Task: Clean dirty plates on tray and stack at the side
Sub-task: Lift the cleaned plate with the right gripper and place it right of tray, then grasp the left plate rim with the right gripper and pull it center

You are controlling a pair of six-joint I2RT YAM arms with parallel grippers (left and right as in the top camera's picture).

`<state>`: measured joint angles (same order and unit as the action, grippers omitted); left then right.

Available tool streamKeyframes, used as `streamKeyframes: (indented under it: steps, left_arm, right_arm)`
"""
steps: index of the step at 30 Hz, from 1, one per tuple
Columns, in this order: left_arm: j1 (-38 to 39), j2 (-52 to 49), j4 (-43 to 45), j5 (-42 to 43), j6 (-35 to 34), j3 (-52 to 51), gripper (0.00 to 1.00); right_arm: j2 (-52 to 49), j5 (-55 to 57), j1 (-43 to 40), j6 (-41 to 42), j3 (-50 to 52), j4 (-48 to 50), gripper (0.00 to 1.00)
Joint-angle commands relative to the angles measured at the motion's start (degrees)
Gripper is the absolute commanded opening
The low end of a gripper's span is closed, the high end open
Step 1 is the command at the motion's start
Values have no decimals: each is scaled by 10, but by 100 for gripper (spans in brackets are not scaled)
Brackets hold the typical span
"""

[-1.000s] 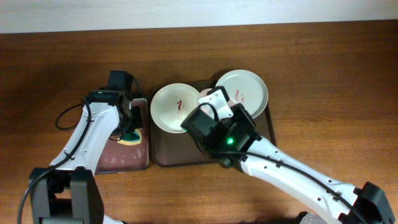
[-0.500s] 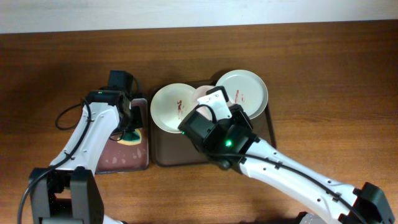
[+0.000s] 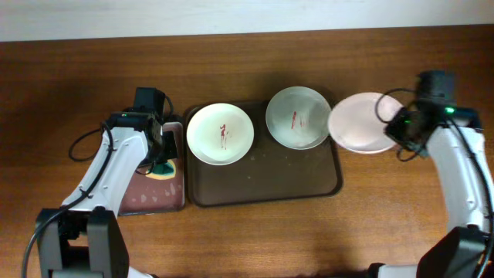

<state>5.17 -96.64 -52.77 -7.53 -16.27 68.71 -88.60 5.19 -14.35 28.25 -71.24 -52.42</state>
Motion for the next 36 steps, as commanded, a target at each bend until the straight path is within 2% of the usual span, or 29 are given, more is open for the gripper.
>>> streamKeyframes:
  steps: [1,8,17,18,19,21,23,25,26,29,32,35,36]
  left_arm:
    - [-3,10,2,-2,-6,-4,0]
    - [-3,10,2,-2,-6,-4,0]
    - [-3,10,2,-2,-6,-4,0]
    - [-3,10,2,-2,-6,-4,0]
    - [-3,10,2,-2,-6,-4,0]
    - [-3,10,2,-2,-6,-4,0]
    - [-3,10,2,-2,-6,-4,0]
    - [-3,10,3,-2,-6,-4,0]
    - [-3,10,3,-2,-6,-4,0]
    - [-3,10,2,-2,-6,-4,0]
    - [-3,10,3,-2,-6,-4,0]
    - [-3,10,2,-2,-6,-4,0]
    - [-3,10,2,-3,-6,-4,0]
  right_arm:
    - [-9,-33,-51,-8,-4,-6,4]
    - [-21,39,-69,-18,-2,-7,4]
    - [-130,39,-68,-19,0,-8,5]
    - [-130,38,-68,-19,0,-10,21]
    - [-130,38,-68,-19,0,-14,30]
    - [-130,38,-68,-19,0,-20,40]
    - [-130,36,-68,-19,0,-26,45]
    - [-130,-30,-68,-51,-1,-29,56]
    - [-130,-84,-67,-85,-4,-29,59]
    - [-126,-210,-50,-151,-30,-48,61]
    - [-108,-234,-1,-180,-65,-80,61]
    - [-82,-236,100,-184,-80,-82,62]
    - [-82,-247,142,-184,-80,-71,71]
